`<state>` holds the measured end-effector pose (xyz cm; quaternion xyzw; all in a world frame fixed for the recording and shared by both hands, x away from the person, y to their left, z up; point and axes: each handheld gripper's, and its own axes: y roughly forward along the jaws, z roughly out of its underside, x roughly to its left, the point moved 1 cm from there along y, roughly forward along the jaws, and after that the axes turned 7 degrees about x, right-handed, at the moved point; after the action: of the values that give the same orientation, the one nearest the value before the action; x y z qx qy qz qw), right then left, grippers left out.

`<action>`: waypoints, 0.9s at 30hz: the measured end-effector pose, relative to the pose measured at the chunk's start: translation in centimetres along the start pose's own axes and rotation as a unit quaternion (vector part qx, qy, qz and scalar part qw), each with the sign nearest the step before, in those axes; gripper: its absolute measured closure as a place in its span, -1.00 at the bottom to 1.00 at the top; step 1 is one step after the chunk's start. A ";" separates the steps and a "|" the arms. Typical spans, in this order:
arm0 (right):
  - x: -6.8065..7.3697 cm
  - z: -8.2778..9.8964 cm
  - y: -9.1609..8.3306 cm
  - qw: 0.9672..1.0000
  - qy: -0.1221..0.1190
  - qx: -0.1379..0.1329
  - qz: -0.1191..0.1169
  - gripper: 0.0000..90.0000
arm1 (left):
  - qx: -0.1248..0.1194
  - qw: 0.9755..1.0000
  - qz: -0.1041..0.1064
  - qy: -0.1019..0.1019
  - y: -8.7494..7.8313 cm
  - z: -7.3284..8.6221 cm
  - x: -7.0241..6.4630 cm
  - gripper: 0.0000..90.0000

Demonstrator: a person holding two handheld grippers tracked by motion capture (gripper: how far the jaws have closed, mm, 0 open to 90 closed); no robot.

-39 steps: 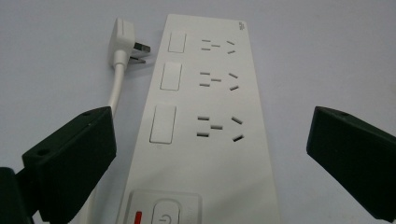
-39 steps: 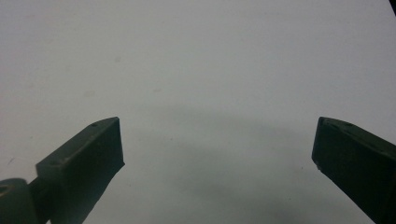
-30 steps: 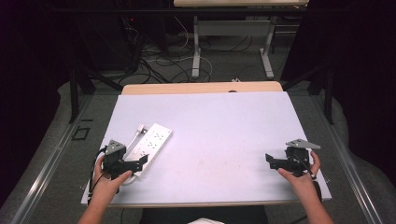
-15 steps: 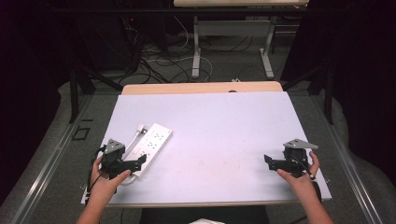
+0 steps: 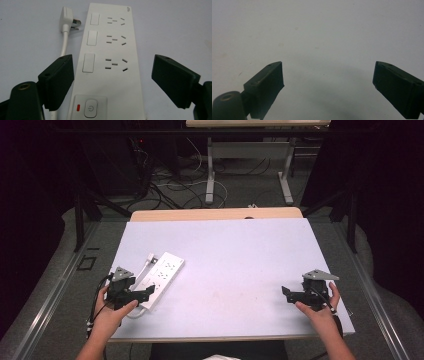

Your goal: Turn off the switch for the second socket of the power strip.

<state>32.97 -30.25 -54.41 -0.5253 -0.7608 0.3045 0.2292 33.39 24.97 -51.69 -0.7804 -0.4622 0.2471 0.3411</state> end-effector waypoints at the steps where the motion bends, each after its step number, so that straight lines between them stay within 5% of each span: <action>1: 0.0 0.0 0.0 1.000 0.000 0.000 0.000 -0.79 | 0.000 1.000 0.000 0.000 0.0 0.0 0.0 -0.57; 7: 0.0 0.0 0.1 1.000 0.004 0.001 -0.003 -0.79 | 0.017 0.999 -0.015 0.030 -0.1 -0.5 0.3 -0.55; 11: -0.1 0.0 0.1 1.000 0.004 -0.002 -0.004 -0.77 | 0.028 0.999 -0.023 0.033 -0.1 -0.7 0.4 -0.55; 16: -0.1 0.1 0.2 1.000 0.007 -0.002 -0.005 -0.76 | 0.033 0.998 -0.018 0.052 -0.1 -0.9 0.5 -0.53; 27: -0.2 0.2 0.4 1.000 0.011 0.001 -0.008 -0.74 | 0.051 0.997 -0.015 0.053 -0.1 -1.5 0.8 -0.52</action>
<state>33.19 -30.41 -54.78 -0.5224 -0.7620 0.2976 0.2405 34.78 25.21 -50.71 -0.7668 -0.4419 0.2235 0.4085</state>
